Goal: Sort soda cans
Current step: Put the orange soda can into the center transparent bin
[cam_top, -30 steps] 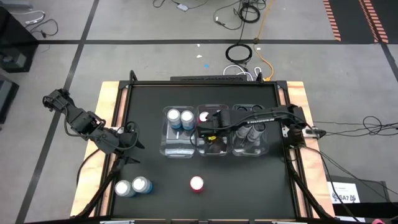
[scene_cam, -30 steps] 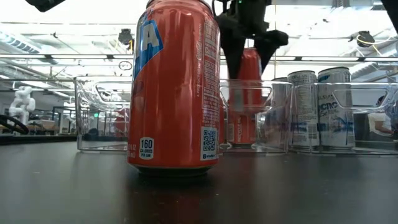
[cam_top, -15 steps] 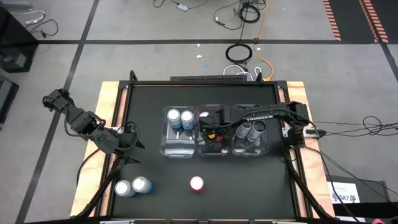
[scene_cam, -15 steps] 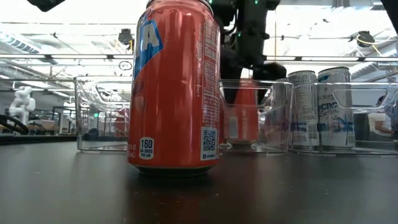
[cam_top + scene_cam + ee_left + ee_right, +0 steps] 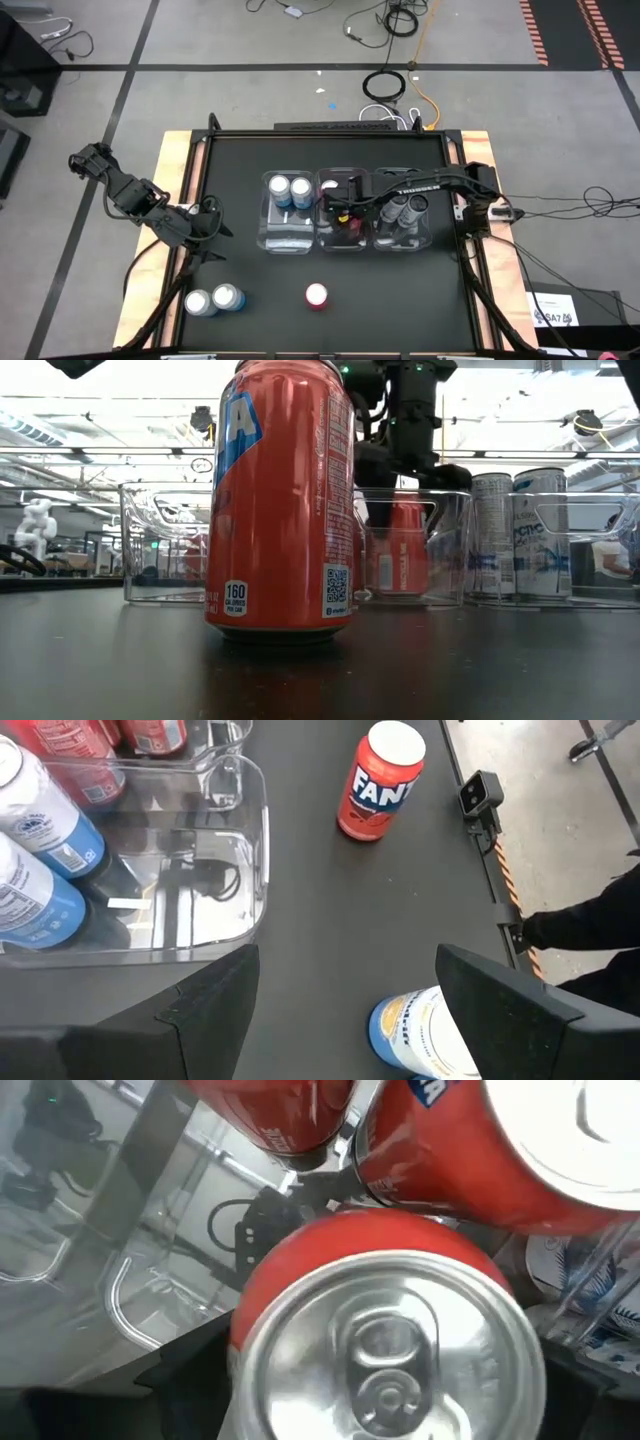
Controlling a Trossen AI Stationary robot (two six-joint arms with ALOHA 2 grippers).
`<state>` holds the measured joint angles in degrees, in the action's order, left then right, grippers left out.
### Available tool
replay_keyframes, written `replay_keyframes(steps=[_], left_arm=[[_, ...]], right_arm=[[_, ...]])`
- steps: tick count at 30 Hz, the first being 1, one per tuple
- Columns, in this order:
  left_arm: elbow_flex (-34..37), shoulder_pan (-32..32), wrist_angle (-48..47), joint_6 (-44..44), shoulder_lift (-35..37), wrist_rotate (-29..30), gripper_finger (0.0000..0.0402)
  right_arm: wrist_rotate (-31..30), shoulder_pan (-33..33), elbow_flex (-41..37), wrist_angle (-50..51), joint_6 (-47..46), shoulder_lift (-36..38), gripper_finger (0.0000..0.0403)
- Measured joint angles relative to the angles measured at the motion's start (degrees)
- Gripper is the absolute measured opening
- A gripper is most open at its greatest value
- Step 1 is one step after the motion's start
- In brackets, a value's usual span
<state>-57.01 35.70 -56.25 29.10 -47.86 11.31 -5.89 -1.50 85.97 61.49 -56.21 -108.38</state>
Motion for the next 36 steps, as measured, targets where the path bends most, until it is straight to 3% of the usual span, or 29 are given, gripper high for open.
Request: replay_keyframes(steps=[12,19,23,26,29,33,36], left_arm=[[0.0,0.0,0.04,0.09,0.0,0.19,0.0314],[0.0,0.0,0.24,0.13,-0.01,0.19,0.0314],[0.0,0.0,0.28,0.45,0.0,0.19,0.0314],[0.0,0.0,0.65,0.48,-0.01,0.19,0.0314],[0.0,0.0,1.32,0.48,0.0,0.17,0.0314],[0.0,0.0,2.32,0.48,-0.02,0.17,0.0314],[0.0,0.0,2.37,0.48,-0.02,0.17,0.0314]], right_arm=[[0.0,0.02,0.04,0.08,2.95,0.72,0.0363],[-0.02,0.07,0.04,0.09,2.13,5.69,0.0363],[-0.08,1.01,0.04,0.22,-3.24,9.69,0.0364],[-0.43,3.16,0.04,-0.15,-6.48,13.07,0.0364],[-4.45,7.13,0.04,-2.89,-6.78,15.95,0.0364],[-11.17,13.46,0.09,-11.92,-7.36,18.46,0.0364],[-11.15,17.29,0.11,-21.09,-4.14,18.57,0.0364]])
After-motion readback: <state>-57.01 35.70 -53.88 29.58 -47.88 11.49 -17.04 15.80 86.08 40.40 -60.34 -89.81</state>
